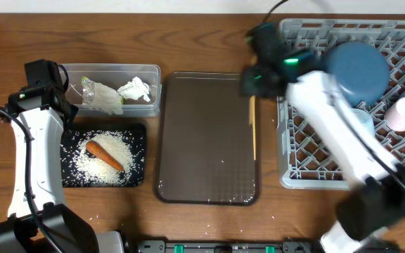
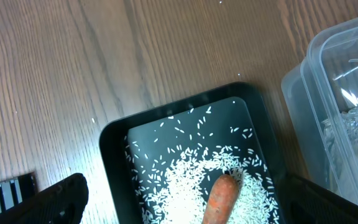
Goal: Sort waste into correct bins and load items into the dishwasher rack
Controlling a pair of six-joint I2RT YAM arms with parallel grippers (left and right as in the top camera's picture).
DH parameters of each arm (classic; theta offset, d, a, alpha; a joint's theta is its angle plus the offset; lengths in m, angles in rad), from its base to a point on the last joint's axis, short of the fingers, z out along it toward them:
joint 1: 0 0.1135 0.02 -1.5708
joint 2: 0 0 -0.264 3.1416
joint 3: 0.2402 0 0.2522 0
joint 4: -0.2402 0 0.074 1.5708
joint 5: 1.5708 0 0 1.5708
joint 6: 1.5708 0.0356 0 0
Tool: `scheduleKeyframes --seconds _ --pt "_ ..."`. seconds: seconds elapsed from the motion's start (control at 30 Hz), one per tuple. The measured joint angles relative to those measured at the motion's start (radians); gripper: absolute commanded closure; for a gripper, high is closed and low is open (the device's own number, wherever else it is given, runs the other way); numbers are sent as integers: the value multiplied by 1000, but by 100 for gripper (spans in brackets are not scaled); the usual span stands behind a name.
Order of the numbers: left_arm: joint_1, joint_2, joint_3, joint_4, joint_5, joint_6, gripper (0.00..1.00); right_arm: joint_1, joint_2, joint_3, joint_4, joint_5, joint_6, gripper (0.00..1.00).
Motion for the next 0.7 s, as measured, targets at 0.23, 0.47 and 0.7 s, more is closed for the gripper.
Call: scheduleKeyframes --seconds 0.23,0.47,0.7 --pt "0 0 0 0 0 0 1 -183 -58 7 -5 21 -146 99" --pt "0 0 0 0 0 0 1 -231 40 -12 1 20 -219 92" --pt "0 0 0 0 0 0 1 -230 163 -18 13 5 -241 32"
